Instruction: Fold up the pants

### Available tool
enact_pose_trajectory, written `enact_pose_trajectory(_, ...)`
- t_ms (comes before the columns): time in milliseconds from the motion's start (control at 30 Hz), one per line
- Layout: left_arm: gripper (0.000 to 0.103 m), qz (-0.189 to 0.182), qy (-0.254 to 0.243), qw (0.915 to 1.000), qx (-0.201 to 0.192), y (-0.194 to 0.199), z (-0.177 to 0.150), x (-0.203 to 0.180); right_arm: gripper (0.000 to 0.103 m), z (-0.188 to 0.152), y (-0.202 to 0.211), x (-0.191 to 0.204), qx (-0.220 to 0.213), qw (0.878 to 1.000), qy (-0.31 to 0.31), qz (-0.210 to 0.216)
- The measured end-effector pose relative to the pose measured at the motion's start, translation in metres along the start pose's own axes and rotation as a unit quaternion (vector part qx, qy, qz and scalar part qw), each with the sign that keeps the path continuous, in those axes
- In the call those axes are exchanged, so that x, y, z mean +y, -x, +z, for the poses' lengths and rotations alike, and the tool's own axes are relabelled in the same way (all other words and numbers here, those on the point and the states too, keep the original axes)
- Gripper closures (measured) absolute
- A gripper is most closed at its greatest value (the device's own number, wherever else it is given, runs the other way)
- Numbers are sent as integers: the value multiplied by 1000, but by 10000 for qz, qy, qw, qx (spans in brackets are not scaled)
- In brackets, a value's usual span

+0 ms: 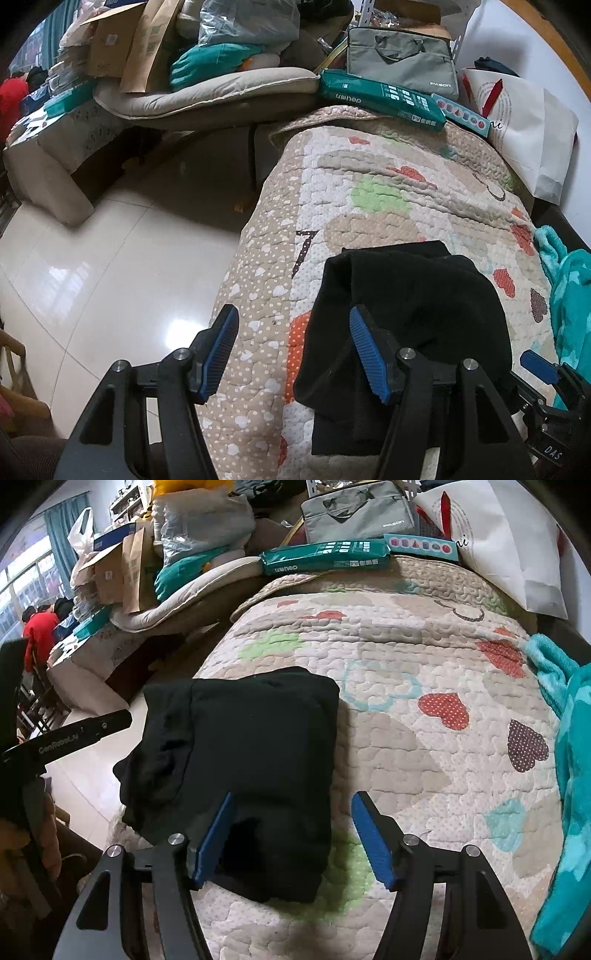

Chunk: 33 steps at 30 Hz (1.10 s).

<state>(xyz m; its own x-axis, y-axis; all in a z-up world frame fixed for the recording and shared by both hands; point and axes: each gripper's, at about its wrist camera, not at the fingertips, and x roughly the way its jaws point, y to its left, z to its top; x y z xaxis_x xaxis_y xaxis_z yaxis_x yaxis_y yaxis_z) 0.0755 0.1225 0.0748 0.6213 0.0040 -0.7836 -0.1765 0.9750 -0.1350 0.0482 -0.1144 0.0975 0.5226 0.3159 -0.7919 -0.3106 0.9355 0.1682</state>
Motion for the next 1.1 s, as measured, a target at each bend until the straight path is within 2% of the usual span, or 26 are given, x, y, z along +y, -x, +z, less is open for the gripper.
enact_pose_trajectory(667,41,-199,147,9991,338,-10,-4,2,31,-3,-2,7,68,10000,-2,-44)
enact_pose_trajectory(1100,41,-193,168,9987,433,-13,-4,2,29,-3,-3,9,78,10000,17,-49)
